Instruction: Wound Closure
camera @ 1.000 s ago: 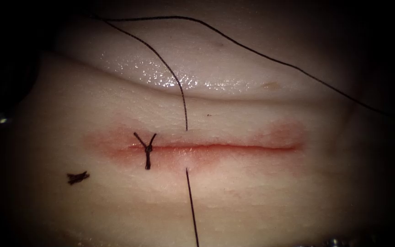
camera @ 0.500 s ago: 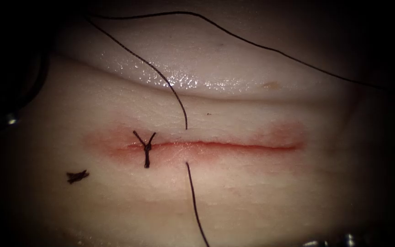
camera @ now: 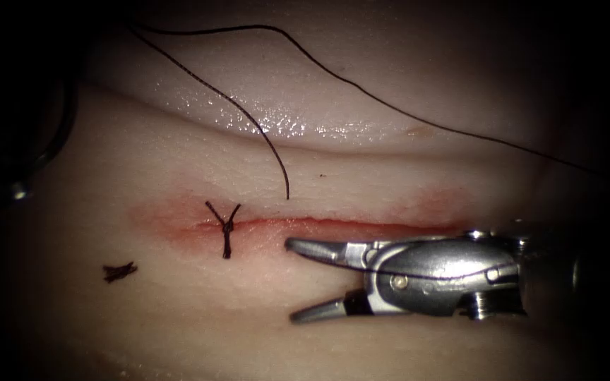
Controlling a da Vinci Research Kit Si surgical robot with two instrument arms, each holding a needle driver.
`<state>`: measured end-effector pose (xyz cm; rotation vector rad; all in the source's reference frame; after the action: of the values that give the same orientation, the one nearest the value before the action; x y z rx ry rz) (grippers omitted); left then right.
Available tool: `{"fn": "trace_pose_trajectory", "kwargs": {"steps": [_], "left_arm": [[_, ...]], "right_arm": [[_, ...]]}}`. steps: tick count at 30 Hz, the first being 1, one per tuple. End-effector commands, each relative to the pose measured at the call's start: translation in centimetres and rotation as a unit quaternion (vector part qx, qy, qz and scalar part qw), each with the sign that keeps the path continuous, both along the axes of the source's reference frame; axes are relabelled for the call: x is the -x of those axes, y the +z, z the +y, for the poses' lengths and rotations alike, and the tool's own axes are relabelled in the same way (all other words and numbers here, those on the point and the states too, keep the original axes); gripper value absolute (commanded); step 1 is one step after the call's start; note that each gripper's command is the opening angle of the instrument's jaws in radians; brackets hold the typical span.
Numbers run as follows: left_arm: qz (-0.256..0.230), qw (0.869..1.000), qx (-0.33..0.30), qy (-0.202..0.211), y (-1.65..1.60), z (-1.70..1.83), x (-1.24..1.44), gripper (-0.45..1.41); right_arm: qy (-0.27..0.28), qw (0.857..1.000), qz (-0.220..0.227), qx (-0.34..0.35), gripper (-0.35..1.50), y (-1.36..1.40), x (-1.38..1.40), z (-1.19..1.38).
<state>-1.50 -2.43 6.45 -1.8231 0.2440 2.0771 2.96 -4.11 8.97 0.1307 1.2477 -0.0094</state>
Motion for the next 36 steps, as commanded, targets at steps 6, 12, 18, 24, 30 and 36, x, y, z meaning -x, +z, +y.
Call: {"fn": "trace_pose_trajectory", "kwargs": {"steps": [6,12,18,24,30,36], "left_arm": [[-0.001,1.000,0.000,0.001,0.06,-0.06,0.06,-0.45],[-0.001,1.000,0.001,0.002,0.06,-0.08,0.06,-0.45],[-0.001,1.000,0.001,0.002,0.05,-0.10,0.06,-0.45],[0.000,1.000,0.001,0.003,0.05,-0.11,0.07,-0.45],[0.002,1.000,0.002,0.003,0.07,-0.11,0.12,-0.45],[0.000,1.000,0.002,0.006,0.07,-0.11,0.18,-0.45]], "right_arm": [[0.007,1.000,-0.011,0.012,1.25,0.36,-0.18,0.05],[0.011,1.000,-0.015,0.004,0.81,0.46,-0.14,0.05],[-0.008,1.000,-0.014,-0.006,-0.35,0.41,-0.11,0.01],[-0.026,1.000,0.001,-0.017,-0.35,0.07,0.05,-0.23],[-0.051,0.998,0.022,-0.032,-0.35,-0.62,0.26,-0.63],[-0.071,0.996,0.030,-0.033,-0.35,-0.99,0.28,-0.85]]}}
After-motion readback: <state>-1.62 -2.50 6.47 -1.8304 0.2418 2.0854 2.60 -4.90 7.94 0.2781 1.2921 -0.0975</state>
